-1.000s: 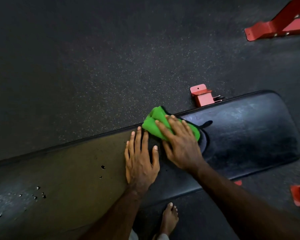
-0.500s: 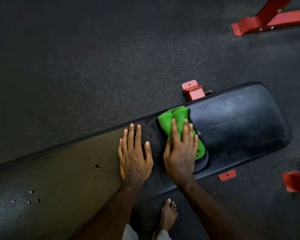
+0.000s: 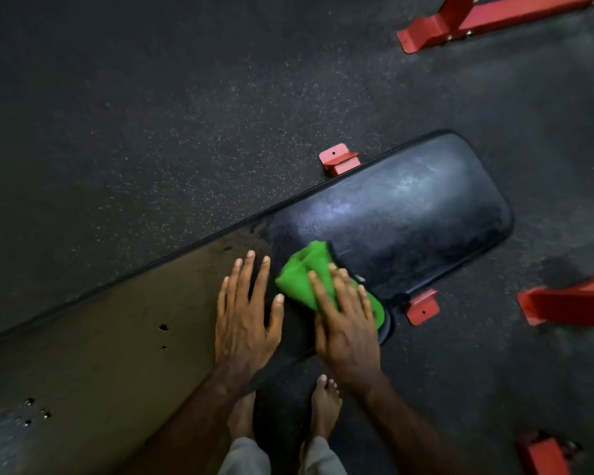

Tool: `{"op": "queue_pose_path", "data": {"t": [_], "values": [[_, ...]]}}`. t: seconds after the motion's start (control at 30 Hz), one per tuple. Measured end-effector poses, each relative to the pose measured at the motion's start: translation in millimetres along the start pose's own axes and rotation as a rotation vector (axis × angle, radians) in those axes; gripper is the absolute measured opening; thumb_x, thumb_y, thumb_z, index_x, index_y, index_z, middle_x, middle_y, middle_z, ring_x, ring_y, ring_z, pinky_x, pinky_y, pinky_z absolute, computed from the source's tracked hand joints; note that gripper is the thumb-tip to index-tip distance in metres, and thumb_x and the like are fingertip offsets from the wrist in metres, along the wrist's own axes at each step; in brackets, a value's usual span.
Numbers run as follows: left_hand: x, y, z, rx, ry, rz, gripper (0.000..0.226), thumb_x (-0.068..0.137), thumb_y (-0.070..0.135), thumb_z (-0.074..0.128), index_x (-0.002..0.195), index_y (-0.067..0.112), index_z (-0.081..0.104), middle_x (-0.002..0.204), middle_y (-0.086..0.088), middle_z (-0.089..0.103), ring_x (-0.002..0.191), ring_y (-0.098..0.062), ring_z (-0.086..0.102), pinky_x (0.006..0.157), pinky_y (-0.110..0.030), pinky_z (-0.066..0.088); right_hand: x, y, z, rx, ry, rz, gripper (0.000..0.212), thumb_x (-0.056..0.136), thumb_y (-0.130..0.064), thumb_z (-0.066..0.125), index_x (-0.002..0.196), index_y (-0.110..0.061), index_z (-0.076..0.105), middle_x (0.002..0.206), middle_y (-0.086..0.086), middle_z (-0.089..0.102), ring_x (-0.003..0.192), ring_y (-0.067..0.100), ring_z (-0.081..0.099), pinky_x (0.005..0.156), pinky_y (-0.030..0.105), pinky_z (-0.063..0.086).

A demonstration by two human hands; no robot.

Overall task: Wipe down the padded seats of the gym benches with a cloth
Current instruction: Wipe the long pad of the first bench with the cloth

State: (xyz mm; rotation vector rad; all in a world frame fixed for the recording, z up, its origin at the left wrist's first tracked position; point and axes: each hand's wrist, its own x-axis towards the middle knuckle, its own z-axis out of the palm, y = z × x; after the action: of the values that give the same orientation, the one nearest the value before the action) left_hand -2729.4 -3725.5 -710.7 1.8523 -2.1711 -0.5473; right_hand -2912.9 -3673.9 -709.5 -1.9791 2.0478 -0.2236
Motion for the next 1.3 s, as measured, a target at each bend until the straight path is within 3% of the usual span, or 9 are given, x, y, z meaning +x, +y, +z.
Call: {"op": "queue_pose_path", "data": {"t": [0.13,0.27,0.4,0.57,0.7,0.87,1.0,1.13,1.3], "values": [[-21.1,7.3,2.3,-0.035,0.008,-0.018,0.063,0.102,0.042,0.046,0.16,0.022,0.033,0.171,0.0,0.018,0.158,-0.017,0.011,0.126,-0.041,0.015,-9.8,-25.9,6.8,0.156,0.181,0.646,0.069,0.101,-0.032,0.044,0.165,-0.028,0.018,0.172,0.012,0.011,0.159,0.031,0.012,0.124,0.057,0.021],[-30.4,14.8,8.1,-0.047,-0.011,0.032,0.065,0.1,0.043,0.045,0.16,0.02,0.033,0.17,-0.002,0.019,0.158,-0.017,0.012,0.125,-0.045,0.02,-46.4,-24.4,10.2,0.039,-0.008,0.043,0.073,0.1,-0.031,0.045,0.165,-0.035,0.01,0.174,0.005,0.003,0.16,0.025,0.004,0.124,0.056,0.021],[-32.3,15.1,12.1,-0.051,-0.029,-0.006,0.065,0.102,0.047,0.043,0.16,0.021,0.032,0.17,-0.002,0.02,0.158,-0.016,0.009,0.126,-0.041,0.017,-30.3,-15.2,7.4,0.228,0.174,0.625,0.069,0.103,-0.029,0.044,0.165,-0.025,0.014,0.172,0.016,0.009,0.158,0.033,0.011,0.125,0.056,0.022],[-31.3,12.3,10.1,-0.05,-0.019,0.016,0.064,0.101,0.043,0.047,0.159,0.02,0.035,0.169,-0.003,0.023,0.158,-0.018,0.014,0.125,-0.042,0.021,-54.3,-10.1,12.8,0.109,0.013,0.095,0.071,0.104,-0.025,0.044,0.166,-0.028,0.01,0.173,0.008,-0.002,0.16,0.027,0.0,0.125,0.056,0.02],[-33.7,10.4,8.6,-0.049,-0.027,-0.013,0.064,0.101,0.044,0.046,0.16,0.02,0.033,0.169,-0.003,0.023,0.157,-0.017,0.013,0.125,-0.044,0.022,-46.4,-17.6,8.5,0.298,0.165,0.555,0.067,0.106,-0.019,0.043,0.166,-0.026,0.012,0.173,0.012,0.001,0.16,0.03,0.001,0.125,0.058,0.021],[-33.9,9.0,8.3,-0.055,0.012,0.004,0.061,0.101,0.034,0.049,0.159,0.019,0.036,0.168,-0.002,0.026,0.157,-0.018,0.017,0.125,-0.043,0.021,-58.1,-39.7,12.6,0.15,0.011,0.128,0.077,0.101,-0.018,0.051,0.165,-0.032,0.011,0.174,0.003,-0.002,0.16,0.024,-0.001,0.126,0.051,0.024],[-35.1,7.1,6.3,-0.051,0.013,-0.036,0.057,0.103,0.032,0.044,0.158,0.019,0.037,0.168,-0.002,0.027,0.156,-0.019,0.02,0.124,-0.042,0.022,-41.5,-36.4,2.0,0.167,0.099,0.443,0.075,0.096,-0.03,0.062,0.163,-0.024,0.027,0.163,0.019,0.026,0.147,0.039,0.032,0.117,0.052,0.038],[-31.8,3.0,1.4,-0.068,0.027,-0.055,0.057,0.103,0.033,0.046,0.157,0.019,0.038,0.168,-0.002,0.028,0.156,-0.02,0.022,0.124,-0.041,0.022,-32.1,-29.1,0.7,0.041,0.043,0.091,0.07,0.092,-0.051,0.062,0.153,-0.021,0.046,0.148,0.024,0.039,0.131,0.04,0.044,0.103,0.053,0.051],[-24.6,-8.1,-4.5,-0.08,0.035,-0.104,0.057,0.104,0.033,0.043,0.159,0.019,0.035,0.169,-0.001,0.025,0.157,-0.018,0.017,0.125,-0.041,0.019,-11.1,-41.1,5.4,0.044,0.163,0.299,0.074,0.099,-0.048,0.055,0.159,-0.01,0.034,0.17,0.01,0.021,0.157,0.032,0.02,0.119,0.052,0.031]]}}
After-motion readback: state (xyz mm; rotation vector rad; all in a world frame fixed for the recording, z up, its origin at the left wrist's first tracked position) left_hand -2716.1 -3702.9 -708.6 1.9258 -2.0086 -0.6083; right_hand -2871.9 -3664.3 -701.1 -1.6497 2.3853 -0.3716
